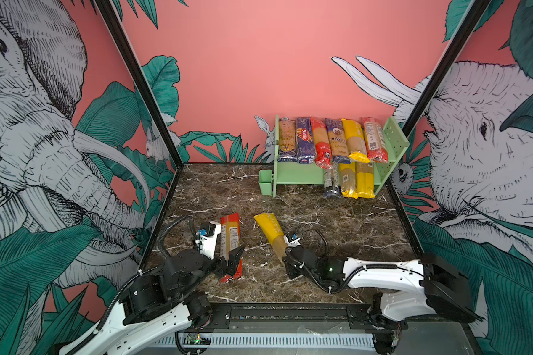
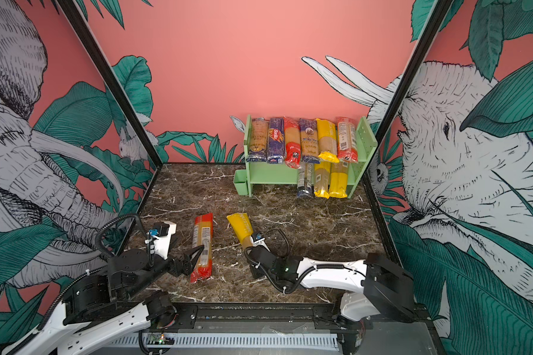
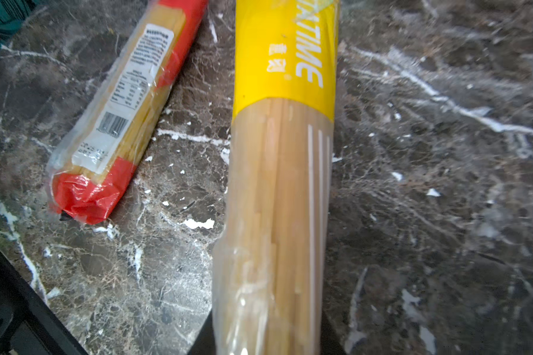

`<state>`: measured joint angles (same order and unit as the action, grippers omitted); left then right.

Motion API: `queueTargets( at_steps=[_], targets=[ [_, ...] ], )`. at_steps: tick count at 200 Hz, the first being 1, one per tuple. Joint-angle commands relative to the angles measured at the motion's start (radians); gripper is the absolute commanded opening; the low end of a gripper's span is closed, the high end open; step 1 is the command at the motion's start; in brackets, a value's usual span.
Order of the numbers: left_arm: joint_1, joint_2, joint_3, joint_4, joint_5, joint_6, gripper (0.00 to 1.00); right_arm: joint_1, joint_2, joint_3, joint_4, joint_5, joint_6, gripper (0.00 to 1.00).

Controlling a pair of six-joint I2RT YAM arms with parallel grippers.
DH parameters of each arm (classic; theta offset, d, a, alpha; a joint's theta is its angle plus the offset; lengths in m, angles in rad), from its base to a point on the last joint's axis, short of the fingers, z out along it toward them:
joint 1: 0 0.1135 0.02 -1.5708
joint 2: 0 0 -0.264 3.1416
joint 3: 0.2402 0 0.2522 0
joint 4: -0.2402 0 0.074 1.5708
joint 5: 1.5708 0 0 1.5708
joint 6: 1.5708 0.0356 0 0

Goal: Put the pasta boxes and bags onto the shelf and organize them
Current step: 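Lift the Pastatime bag upright and carry it to the shelf's lower tier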

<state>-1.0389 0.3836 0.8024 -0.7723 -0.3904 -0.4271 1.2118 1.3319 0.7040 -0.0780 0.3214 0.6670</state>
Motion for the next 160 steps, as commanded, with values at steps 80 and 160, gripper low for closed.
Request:
queueTargets(
  at_steps=[80, 160],
  targets=[
    [0.004, 0.093, -0.010, 0.131, 0.004, 0.040, 0.99, -0.105, -0.343, 0.085, -0.208, 0.251, -0.127, 0.00],
    [0.004, 0.144, -0.013, 0.237, -0.029, 0.124, 0.99, -0.315, -0.224, 0.226, -0.119, 0.200, -0.300, 0.00]
  ],
)
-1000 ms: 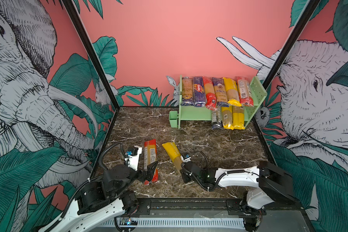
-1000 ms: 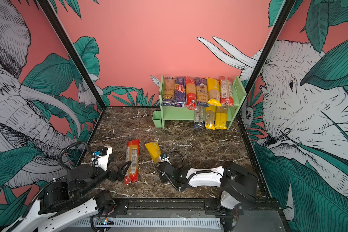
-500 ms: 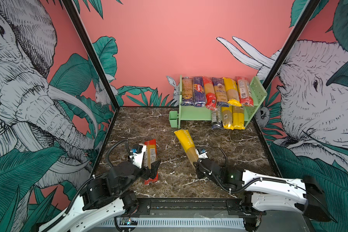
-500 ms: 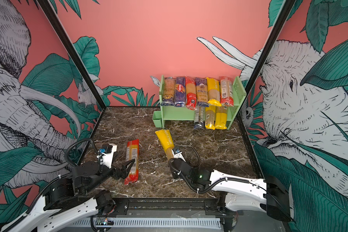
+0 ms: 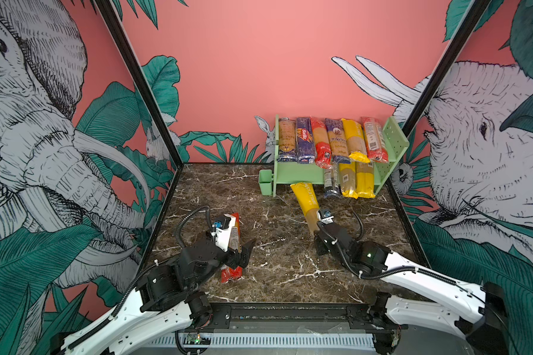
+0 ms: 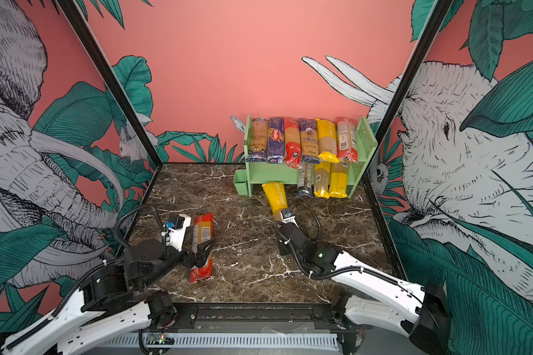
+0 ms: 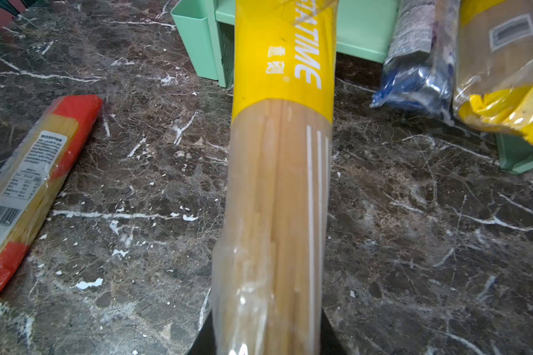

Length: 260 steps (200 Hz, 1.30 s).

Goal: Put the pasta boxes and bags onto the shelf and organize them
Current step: 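Lift the Pastatime bag upright and carry it to the shelf's lower tier, then stand the Pastatime bag at the lower tier and open the right gripper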

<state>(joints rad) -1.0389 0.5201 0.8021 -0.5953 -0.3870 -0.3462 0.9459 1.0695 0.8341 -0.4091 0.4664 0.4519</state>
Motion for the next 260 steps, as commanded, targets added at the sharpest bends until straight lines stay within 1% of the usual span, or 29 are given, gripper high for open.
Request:
queueTargets(
  at_steps=[1, 29, 77, 104, 119, 126, 162, 216, 260],
  targets=[
    [0.004, 0.007, -0.013, 0.061, -0.033, 0.045, 0.98, -0.052, 0.040, 0.100, 0.214, 0.055, -0.086, 0.00],
    [0.004, 0.023, -0.024, 0.105, -0.036, 0.080, 0.98, -0.137, 0.154, 0.179, 0.271, 0.027, -0.111, 0.00],
    [0.004, 0.066, -0.023, 0.151, -0.055, 0.142, 0.98, -0.245, 0.378, 0.334, 0.373, -0.022, -0.148, 0.00],
    [0.004, 0.076, -0.019, 0.168, -0.064, 0.175, 0.98, -0.301, 0.490, 0.421, 0.400, -0.042, -0.154, 0.00],
    [0.004, 0.077, -0.012, 0.163, -0.074, 0.189, 0.98, -0.328, 0.523, 0.454, 0.412, -0.044, -0.157, 0.00],
    [0.004, 0.075, -0.011, 0.161, -0.078, 0.195, 0.99, -0.341, 0.566, 0.469, 0.413, -0.048, -0.157, 0.00],
    [0.004, 0.057, -0.008, 0.136, -0.103, 0.215, 0.99, -0.397, 0.643, 0.530, 0.420, -0.058, -0.145, 0.00],
    [0.004, 0.015, -0.002, 0.100, -0.138, 0.220, 0.99, -0.454, 0.719, 0.566, 0.409, -0.072, -0.107, 0.00],
    [0.003, 0.000, 0.003, 0.083, -0.145, 0.211, 0.99, -0.477, 0.739, 0.583, 0.393, -0.081, -0.103, 0.00]
  ],
)
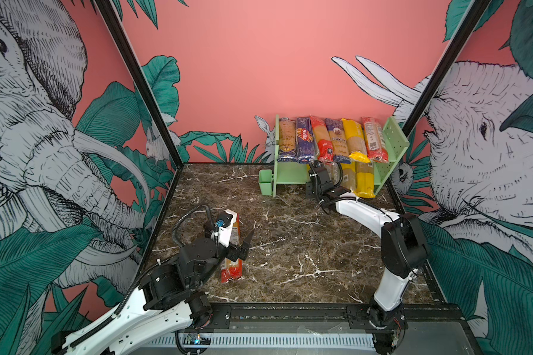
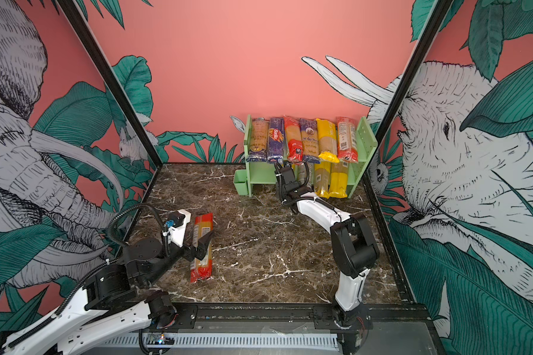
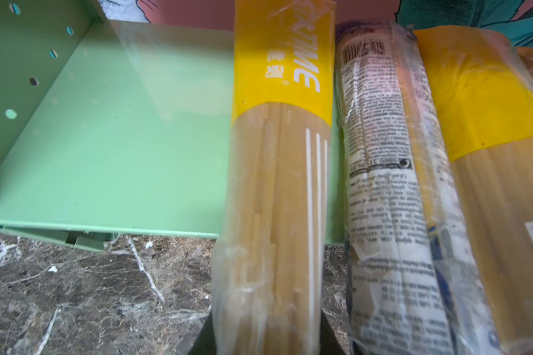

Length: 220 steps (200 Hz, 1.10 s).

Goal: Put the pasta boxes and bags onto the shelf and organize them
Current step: 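Stand the Pastatime bag at the lower tier and open the right gripper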

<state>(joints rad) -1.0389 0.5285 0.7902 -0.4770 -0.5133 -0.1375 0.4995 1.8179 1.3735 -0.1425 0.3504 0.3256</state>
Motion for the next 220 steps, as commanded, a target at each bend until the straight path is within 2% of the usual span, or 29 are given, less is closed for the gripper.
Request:
queueTargets(
  at_steps=[1, 4, 8, 21, 29, 42, 70, 106, 115, 150, 153, 157, 193, 220],
  targets=[
    [0.003, -0.009, 0.014, -0.035, -0.019, 0.003, 0.99, -0.031, -0.009, 0.044, 0.126, 0.034, 0.025, 0.00],
    [0.004, -0.009, 0.014, -0.035, -0.020, 0.001, 0.99, -0.032, -0.011, 0.043, 0.126, 0.032, 0.025, 0.00],
    [0.004, -0.009, 0.015, -0.037, -0.022, 0.001, 0.99, -0.033, -0.013, 0.040, 0.127, 0.029, 0.026, 0.06],
    [0.004, -0.008, 0.020, -0.042, -0.014, -0.001, 0.99, -0.033, -0.032, 0.017, 0.150, 0.012, 0.030, 0.38],
    [0.004, -0.005, 0.026, -0.046, -0.009, -0.002, 0.99, -0.033, -0.048, -0.004, 0.173, -0.001, 0.035, 0.54],
    [0.004, -0.002, 0.031, -0.052, -0.004, -0.007, 0.99, -0.033, -0.066, -0.019, 0.180, -0.017, 0.048, 0.66],
    [0.004, -0.009, 0.039, -0.065, 0.011, -0.023, 0.99, -0.031, -0.085, -0.014, 0.148, -0.056, 0.067, 0.73],
    [0.004, -0.035, 0.045, -0.104, 0.032, -0.063, 0.99, -0.026, -0.144, -0.052, 0.131, -0.090, 0.102, 0.78],
    [0.004, -0.045, 0.044, -0.122, 0.029, -0.074, 0.99, -0.023, -0.160, -0.054, 0.127, -0.096, 0.107, 0.82],
    [0.004, -0.084, 0.044, -0.216, -0.016, -0.141, 0.99, 0.001, -0.206, -0.086, 0.045, -0.106, 0.112, 0.84],
    [0.004, -0.088, 0.044, -0.222, -0.018, -0.147, 0.99, 0.003, -0.208, -0.091, 0.041, -0.105, 0.112, 0.90],
    [0.004, -0.095, 0.043, -0.232, -0.020, -0.155, 0.99, 0.007, -0.209, -0.096, 0.034, -0.104, 0.111, 0.91],
    [0.004, -0.148, 0.036, -0.306, -0.042, -0.223, 0.99, 0.036, -0.333, -0.133, -0.078, -0.094, 0.129, 0.93],
    [0.004, -0.188, 0.044, -0.367, -0.038, -0.264, 0.99, 0.078, -0.423, -0.222, -0.146, -0.149, 0.174, 0.93]
  ],
)
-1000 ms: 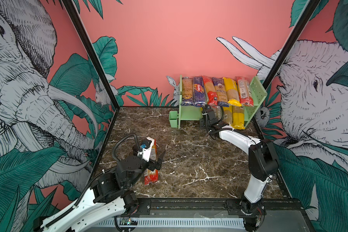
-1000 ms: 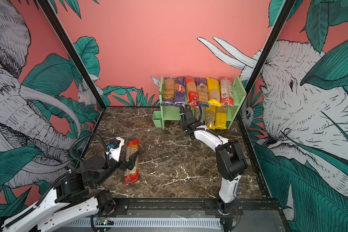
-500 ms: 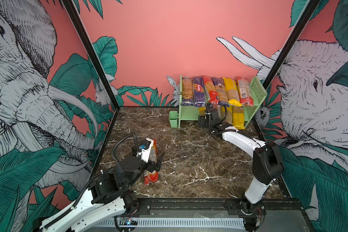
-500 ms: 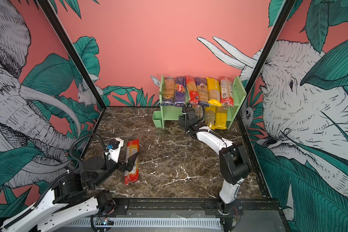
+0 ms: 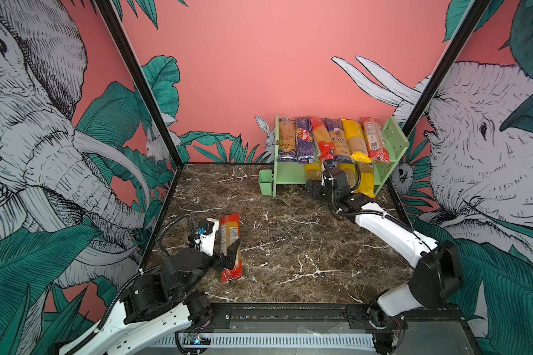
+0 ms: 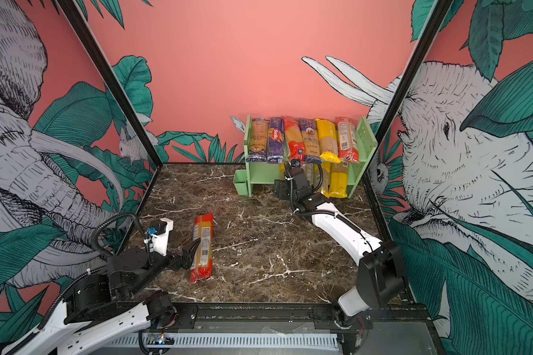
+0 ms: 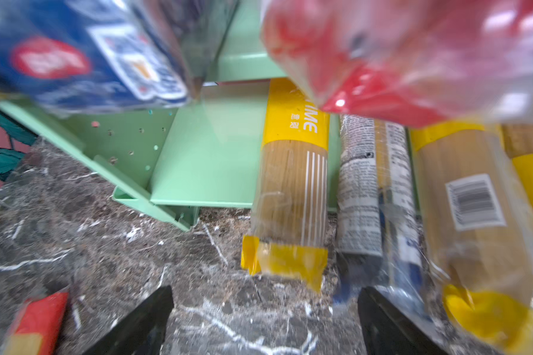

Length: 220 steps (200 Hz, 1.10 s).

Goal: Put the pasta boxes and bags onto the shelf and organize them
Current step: 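Stand the Pastatime bag at the lower tier and open the right gripper, then move the right gripper back over the red-ended spaghetti bag on the table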

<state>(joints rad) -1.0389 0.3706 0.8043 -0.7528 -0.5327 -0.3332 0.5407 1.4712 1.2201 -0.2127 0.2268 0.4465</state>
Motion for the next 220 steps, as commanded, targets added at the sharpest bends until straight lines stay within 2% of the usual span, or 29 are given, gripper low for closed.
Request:
queueTargets(
  at_steps=[1, 31, 54, 89, 97, 124, 149, 175, 220],
  targets=[
    [0.004, -0.032, 0.031, -0.092, -0.019, -0.069, 0.99, 0.041, -0.079, -0.071, -0.077, -0.025, 0.054, 0.93],
    [0.004, -0.073, 0.063, -0.162, 0.003, -0.086, 0.99, 0.203, -0.169, -0.186, -0.093, 0.019, 0.127, 0.93],
    [0.004, -0.077, 0.109, -0.238, 0.020, -0.102, 0.99, 0.361, -0.165, -0.233, -0.052, 0.044, 0.199, 0.94],
    [0.004, -0.071, 0.182, -0.353, 0.033, -0.147, 0.99, 0.571, -0.039, -0.189, -0.016, 0.126, 0.268, 0.95],
    [0.004, -0.077, 0.192, -0.370, 0.038, -0.156, 0.99, 0.614, 0.008, -0.163, -0.008, 0.137, 0.279, 0.99],
    [0.004, -0.107, 0.209, -0.411, 0.047, -0.175, 0.99, 0.748, 0.187, -0.062, 0.036, 0.187, 0.302, 0.99],
    [0.004, -0.131, 0.226, -0.449, 0.058, -0.182, 0.99, 0.812, 0.333, 0.033, 0.082, 0.173, 0.320, 0.99],
    [0.004, -0.156, 0.249, -0.479, 0.092, -0.192, 0.99, 0.833, 0.450, 0.112, 0.137, 0.117, 0.348, 0.99],
    [0.004, -0.213, 0.263, -0.503, 0.068, -0.204, 0.99, 0.847, 0.611, 0.275, 0.103, 0.083, 0.351, 0.99]
  ],
)
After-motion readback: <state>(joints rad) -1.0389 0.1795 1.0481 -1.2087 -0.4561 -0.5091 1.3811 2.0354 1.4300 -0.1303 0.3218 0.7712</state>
